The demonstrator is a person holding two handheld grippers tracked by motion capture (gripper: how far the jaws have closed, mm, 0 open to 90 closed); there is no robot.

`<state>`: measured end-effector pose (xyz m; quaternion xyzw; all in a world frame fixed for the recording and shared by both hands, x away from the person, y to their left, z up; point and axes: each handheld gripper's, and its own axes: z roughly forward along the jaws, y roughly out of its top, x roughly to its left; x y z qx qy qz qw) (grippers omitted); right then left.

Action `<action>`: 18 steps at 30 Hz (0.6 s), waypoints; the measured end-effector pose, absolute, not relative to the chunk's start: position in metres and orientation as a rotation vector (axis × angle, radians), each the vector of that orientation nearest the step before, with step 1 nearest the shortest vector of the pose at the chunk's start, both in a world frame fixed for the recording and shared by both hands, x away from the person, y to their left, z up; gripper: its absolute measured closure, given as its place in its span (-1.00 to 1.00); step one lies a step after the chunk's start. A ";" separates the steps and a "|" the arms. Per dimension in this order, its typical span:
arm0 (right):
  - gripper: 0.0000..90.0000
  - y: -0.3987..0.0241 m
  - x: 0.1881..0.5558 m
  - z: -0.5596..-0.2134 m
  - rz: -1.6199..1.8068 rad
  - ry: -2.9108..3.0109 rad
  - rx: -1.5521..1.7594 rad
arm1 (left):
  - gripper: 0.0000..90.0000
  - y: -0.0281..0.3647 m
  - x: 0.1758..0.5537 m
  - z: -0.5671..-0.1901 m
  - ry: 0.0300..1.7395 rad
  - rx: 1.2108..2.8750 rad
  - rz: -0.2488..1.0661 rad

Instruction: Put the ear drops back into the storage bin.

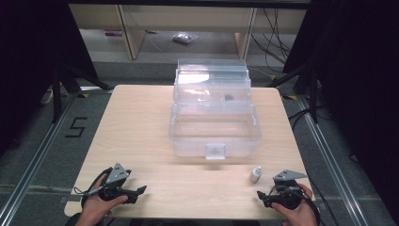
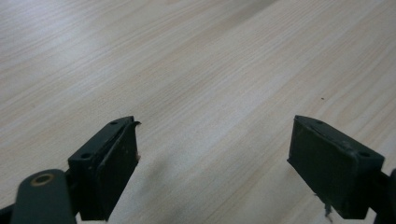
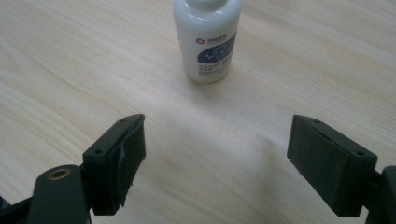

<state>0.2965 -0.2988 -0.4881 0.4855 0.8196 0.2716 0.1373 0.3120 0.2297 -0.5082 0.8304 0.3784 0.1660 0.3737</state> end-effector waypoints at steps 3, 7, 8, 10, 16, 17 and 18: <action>-0.55 -0.299 0.298 -0.487 0.772 2.381 1.374 | -0.66 0.230 0.312 -0.508 0.961 2.133 0.436; -0.55 -0.296 0.301 -0.486 0.758 2.408 1.350 | -0.67 0.230 0.312 -0.508 0.959 2.134 0.428; -0.55 -0.295 0.301 -0.485 0.755 2.412 1.356 | -0.66 0.230 0.312 -0.508 0.959 2.134 0.427; -0.55 -0.294 0.303 -0.483 0.746 2.421 1.333 | -0.67 0.230 0.313 -0.509 0.963 2.132 0.432; -0.54 -0.290 0.308 -0.475 0.700 2.462 1.318 | -0.67 0.230 0.313 -0.509 0.965 2.137 0.436; -0.54 -0.289 0.309 -0.471 0.687 2.470 1.324 | -0.66 0.229 0.312 -0.509 0.967 2.126 0.426; -0.53 -0.289 0.310 -0.470 0.681 2.485 1.321 | -0.66 0.230 0.313 -0.509 0.967 2.135 0.436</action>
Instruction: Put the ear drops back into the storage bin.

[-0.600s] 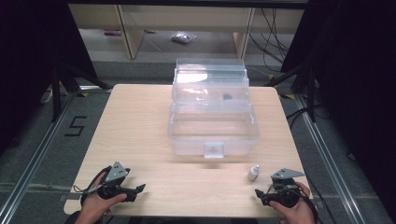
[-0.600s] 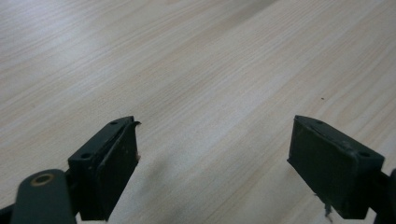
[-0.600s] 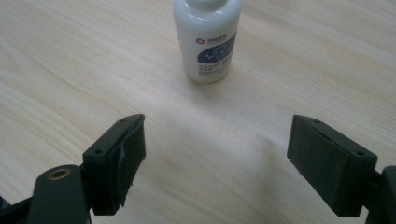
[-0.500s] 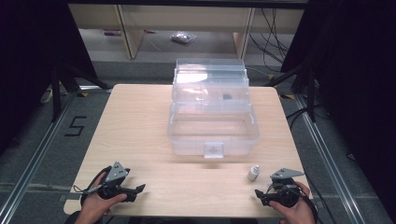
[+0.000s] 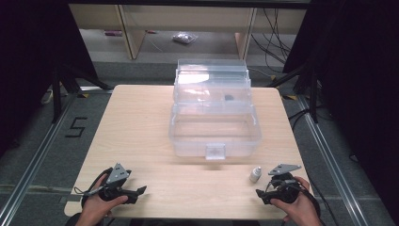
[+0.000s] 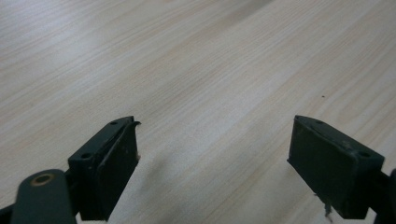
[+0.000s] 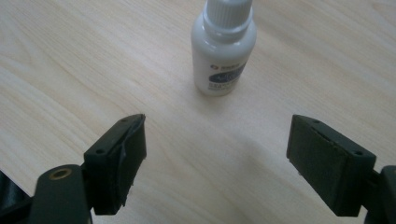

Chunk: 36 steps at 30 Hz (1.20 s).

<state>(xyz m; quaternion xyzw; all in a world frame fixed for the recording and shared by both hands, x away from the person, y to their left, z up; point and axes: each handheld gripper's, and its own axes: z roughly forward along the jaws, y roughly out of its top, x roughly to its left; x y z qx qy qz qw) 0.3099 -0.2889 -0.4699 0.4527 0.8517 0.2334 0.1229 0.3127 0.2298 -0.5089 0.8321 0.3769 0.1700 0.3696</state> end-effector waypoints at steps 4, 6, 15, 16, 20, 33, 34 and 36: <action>-0.52 -0.286 0.316 -0.464 0.652 2.509 1.306 | -0.66 0.230 0.312 -0.509 0.965 2.132 0.431; -0.51 -0.285 0.319 -0.462 0.631 2.533 1.283 | -0.66 0.230 0.313 -0.509 0.965 2.134 0.439; -0.47 -0.275 0.336 -0.455 0.533 2.583 1.253 | -0.66 0.228 0.312 -0.510 0.969 2.118 0.424; -0.46 -0.273 0.337 -0.454 0.532 2.601 1.259 | -0.66 0.228 0.312 -0.510 0.968 2.118 0.424; -0.40 -0.268 0.346 -0.451 0.497 2.634 1.232 | -0.66 0.228 0.312 -0.510 0.968 2.120 0.423; -0.14 -0.256 0.367 -0.451 0.423 2.712 1.107 | -0.66 0.228 0.312 -0.510 0.971 2.122 0.420; -0.12 -0.254 0.367 -0.451 0.412 2.712 1.134 | -0.66 0.228 0.312 -0.510 0.969 2.119 0.421; -0.07 -0.254 0.370 -0.452 0.396 2.718 1.128 | -0.66 0.228 0.312 -0.510 0.969 2.119 0.420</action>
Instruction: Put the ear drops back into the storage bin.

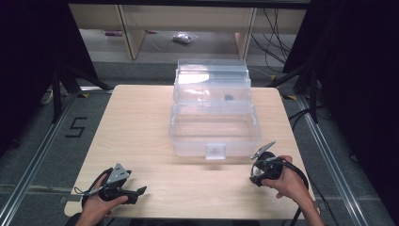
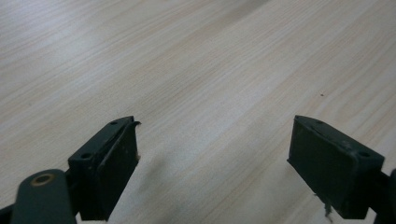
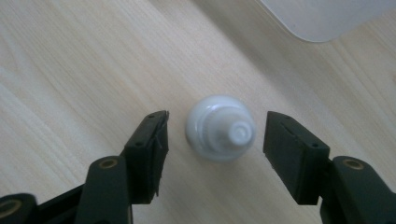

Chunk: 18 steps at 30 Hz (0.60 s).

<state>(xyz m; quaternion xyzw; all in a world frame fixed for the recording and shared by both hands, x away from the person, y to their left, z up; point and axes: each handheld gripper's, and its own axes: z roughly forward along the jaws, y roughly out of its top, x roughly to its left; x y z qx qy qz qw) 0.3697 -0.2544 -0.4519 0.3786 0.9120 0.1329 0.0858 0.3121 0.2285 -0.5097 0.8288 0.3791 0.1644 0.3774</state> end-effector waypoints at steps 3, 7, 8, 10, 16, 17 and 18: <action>0.00 -0.254 0.374 -0.454 0.404 2.724 1.133 | -0.66 0.228 0.312 -0.510 0.969 2.119 0.420; 0.06 -0.253 0.376 -0.454 0.411 2.736 1.120 | -0.66 0.228 0.312 -0.510 0.968 2.120 0.420; 0.08 -0.253 0.377 -0.454 0.412 2.744 1.109 | -0.66 0.228 0.312 -0.510 0.969 2.120 0.420; 0.14 -0.252 0.379 -0.455 0.400 2.744 1.095 | -0.66 0.228 0.312 -0.510 0.969 2.120 0.419; 0.33 -0.250 0.379 -0.453 0.379 2.765 1.083 | -0.66 0.228 0.312 -0.510 0.970 2.118 0.418; 0.34 -0.249 0.379 -0.454 0.374 2.762 1.089 | -0.66 0.228 0.312 -0.510 0.970 2.123 0.413; 0.34 -0.249 0.379 -0.452 0.352 2.761 1.071 | -0.66 0.228 0.312 -0.510 0.969 2.117 0.418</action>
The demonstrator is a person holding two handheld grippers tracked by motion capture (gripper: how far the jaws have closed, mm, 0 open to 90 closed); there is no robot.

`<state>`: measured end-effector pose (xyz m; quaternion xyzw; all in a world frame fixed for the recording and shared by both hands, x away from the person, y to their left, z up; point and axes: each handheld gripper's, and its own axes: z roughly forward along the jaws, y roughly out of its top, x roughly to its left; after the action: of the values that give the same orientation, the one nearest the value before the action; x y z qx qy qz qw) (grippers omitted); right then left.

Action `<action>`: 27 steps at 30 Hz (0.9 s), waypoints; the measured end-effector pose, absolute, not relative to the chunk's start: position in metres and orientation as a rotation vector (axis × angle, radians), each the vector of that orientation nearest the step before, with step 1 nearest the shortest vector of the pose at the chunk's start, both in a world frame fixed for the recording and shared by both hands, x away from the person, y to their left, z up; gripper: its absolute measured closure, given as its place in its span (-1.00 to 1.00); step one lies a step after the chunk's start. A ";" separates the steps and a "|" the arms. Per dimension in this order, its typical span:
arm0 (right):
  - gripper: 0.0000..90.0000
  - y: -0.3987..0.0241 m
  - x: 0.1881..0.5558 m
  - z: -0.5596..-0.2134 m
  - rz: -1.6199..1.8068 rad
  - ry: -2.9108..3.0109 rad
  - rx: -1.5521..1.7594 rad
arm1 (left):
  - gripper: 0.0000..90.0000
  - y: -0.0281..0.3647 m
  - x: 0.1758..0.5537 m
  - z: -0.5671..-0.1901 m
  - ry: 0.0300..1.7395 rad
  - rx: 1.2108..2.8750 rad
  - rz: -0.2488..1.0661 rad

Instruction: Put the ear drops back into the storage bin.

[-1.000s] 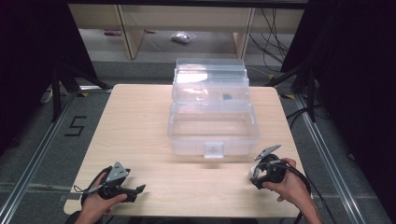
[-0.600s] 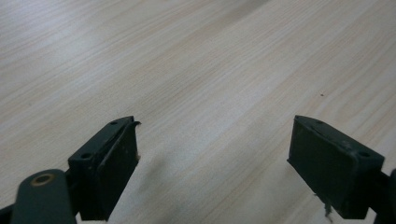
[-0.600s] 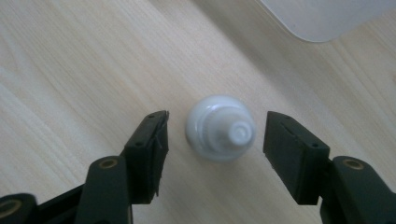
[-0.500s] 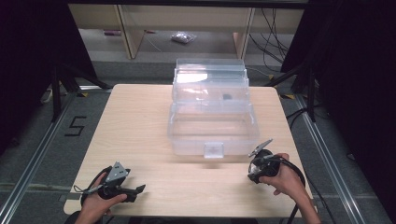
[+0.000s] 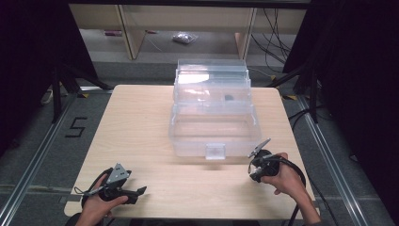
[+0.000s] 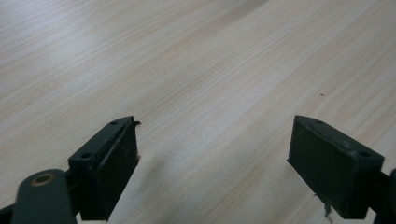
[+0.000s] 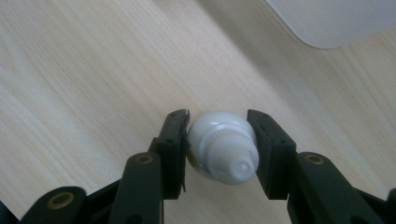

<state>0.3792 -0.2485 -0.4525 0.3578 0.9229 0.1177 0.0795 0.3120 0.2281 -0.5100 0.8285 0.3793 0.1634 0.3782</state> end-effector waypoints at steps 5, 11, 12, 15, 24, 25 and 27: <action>0.34 -0.250 0.379 -0.445 0.374 2.754 1.064 | -0.66 0.230 0.313 -0.509 0.968 2.140 0.429; 0.34 -0.252 0.381 -0.426 0.391 2.758 1.032 | -0.66 0.229 0.313 -0.509 0.971 2.124 0.414; 0.34 -0.251 0.380 -0.423 0.383 2.754 1.058 | -0.66 0.229 0.313 -0.509 0.971 2.126 0.414; 0.34 -0.251 0.383 -0.415 0.404 2.763 1.050 | -0.66 0.229 0.312 -0.509 0.972 2.125 0.413; 0.34 -0.245 0.388 -0.395 0.423 2.774 1.017 | -0.66 0.229 0.312 -0.509 0.971 2.125 0.413; 0.34 -0.244 0.387 -0.393 0.427 2.777 1.035 | -0.66 0.229 0.312 -0.509 0.971 2.125 0.412; 0.34 -0.243 0.389 -0.389 0.426 2.779 1.024 | -0.66 0.229 0.312 -0.509 0.971 2.125 0.412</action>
<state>0.3891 -0.2432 -0.3889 0.3413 0.9261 0.1421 0.0748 0.3125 0.2294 -0.5092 0.8304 0.3792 0.1609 0.3751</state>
